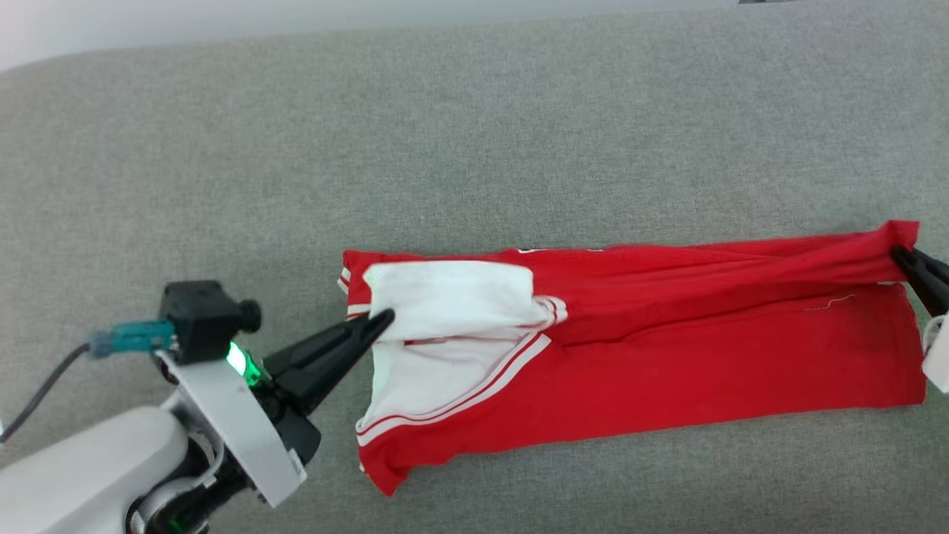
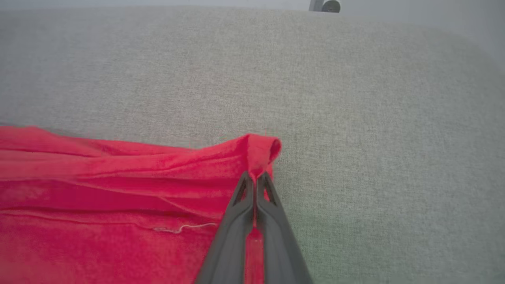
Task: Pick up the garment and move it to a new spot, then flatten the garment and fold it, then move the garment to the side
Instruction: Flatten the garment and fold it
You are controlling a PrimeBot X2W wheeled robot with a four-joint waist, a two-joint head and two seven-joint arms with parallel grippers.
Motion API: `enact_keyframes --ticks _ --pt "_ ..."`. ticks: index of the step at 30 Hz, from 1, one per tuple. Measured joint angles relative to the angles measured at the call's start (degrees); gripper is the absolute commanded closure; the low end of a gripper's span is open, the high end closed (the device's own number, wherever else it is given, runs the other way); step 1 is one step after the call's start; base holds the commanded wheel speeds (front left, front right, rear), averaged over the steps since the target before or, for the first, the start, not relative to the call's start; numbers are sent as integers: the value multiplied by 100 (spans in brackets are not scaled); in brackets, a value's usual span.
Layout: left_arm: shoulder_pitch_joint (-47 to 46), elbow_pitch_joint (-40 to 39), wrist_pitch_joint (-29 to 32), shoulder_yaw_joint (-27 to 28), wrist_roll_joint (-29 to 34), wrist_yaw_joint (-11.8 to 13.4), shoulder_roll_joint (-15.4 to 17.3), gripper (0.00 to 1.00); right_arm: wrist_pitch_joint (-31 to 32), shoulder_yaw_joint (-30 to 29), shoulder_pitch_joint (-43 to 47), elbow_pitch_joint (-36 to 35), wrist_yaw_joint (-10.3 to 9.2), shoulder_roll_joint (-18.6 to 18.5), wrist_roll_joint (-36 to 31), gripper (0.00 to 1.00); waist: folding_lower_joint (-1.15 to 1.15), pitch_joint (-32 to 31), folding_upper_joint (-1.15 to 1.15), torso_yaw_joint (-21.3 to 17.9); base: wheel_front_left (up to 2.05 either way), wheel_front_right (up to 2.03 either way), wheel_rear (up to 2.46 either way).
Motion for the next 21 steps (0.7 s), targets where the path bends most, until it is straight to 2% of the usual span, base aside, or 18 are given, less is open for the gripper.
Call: enact_keyframes --ticks 3,6,10,16,21 --pt "487 -238 -13 606 -25 143 -62 100 8 -364 293 -187 0 88 -73 100 0 67 0 -12 0 0 0" --pt "1092 -360 -26 1001 212 271 -137 100 63 -642 582 -367 0 248 -165 100 0 130 0 -21 0 0 0" --pt "1716 -342 -26 1434 297 282 -296 100 168 -960 862 -647 0 422 -333 100 0 203 0 -15 0 0 0" --pt "2266 -175 -26 1518 595 210 -345 100 432 -1294 1211 -993 0 608 -553 100 0 281 0 -6 0 0 0" --pt "2377 165 -26 1391 692 140 -568 100 575 -1401 1295 -1034 0 759 -708 100 0 333 0 2 0 0 0"
